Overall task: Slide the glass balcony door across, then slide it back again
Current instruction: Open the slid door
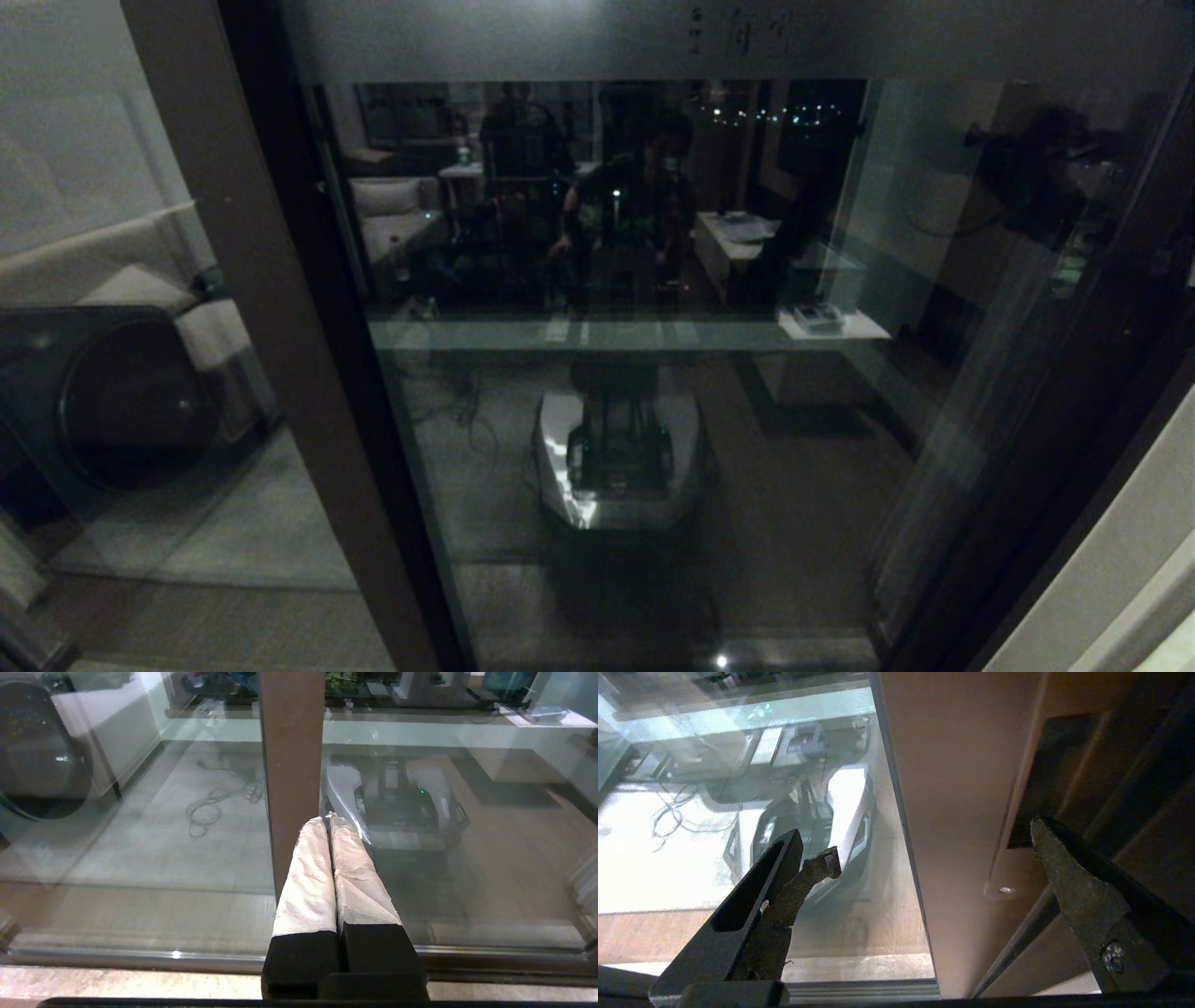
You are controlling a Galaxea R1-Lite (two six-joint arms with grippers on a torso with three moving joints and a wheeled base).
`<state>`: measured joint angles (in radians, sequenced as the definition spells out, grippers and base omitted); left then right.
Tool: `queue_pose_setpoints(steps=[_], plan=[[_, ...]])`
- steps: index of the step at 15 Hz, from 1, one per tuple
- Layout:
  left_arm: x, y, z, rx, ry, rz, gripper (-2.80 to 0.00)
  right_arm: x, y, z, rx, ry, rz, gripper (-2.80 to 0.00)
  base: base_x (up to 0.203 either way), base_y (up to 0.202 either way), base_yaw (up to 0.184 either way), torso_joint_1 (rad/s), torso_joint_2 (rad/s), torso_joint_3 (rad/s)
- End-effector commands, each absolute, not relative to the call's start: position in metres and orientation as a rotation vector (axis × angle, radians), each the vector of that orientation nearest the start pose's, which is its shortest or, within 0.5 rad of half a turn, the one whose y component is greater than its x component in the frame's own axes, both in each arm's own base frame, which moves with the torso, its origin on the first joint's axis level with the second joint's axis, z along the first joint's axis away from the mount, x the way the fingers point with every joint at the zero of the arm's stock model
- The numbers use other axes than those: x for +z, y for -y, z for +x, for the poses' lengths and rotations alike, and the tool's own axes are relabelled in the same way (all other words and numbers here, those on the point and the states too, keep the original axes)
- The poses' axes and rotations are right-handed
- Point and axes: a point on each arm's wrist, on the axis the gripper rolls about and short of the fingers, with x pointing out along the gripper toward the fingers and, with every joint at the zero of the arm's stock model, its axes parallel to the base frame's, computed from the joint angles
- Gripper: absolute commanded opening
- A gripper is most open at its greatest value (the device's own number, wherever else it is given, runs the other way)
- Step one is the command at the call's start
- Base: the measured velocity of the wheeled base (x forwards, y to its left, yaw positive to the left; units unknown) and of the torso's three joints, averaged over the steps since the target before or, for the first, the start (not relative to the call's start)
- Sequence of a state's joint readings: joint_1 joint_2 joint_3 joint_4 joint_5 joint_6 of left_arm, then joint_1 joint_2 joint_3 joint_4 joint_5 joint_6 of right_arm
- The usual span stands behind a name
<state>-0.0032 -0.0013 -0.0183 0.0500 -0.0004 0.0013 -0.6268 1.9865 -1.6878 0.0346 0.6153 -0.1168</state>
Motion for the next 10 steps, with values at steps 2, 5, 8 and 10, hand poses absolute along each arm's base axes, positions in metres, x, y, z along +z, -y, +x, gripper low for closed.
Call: queue_pose_setpoints(steps=[2, 5, 8, 10], plan=[[0.075, 0.000, -0.024, -0.003, -0.031, 0.001, -2.80, 0.257, 0.227, 0.340, 0.015, -0.282, 0.087, 0.00, 0.000, 0.000, 0.000, 0.000, 0.00, 0.000], [0.075, 0.000, -0.024, -0.003, -0.031, 0.002, -2.80, 0.252, 0.225, 0.346, 0.023, -0.291, 0.093, 0.00, 0.000, 0.000, 0.000, 0.000, 0.00, 0.000], [0.075, 0.000, -0.024, -0.003, -0.031, 0.000, -2.80, 0.249, 0.223, 0.349, 0.031, -0.296, 0.098, 0.00, 0.000, 0.000, 0.000, 0.000, 0.00, 0.000], [0.075, 0.000, -0.024, -0.003, -0.031, 0.000, -2.80, 0.250, 0.222, 0.350, 0.034, -0.296, 0.101, 0.00, 0.000, 0.000, 0.000, 0.000, 0.00, 0.000]])
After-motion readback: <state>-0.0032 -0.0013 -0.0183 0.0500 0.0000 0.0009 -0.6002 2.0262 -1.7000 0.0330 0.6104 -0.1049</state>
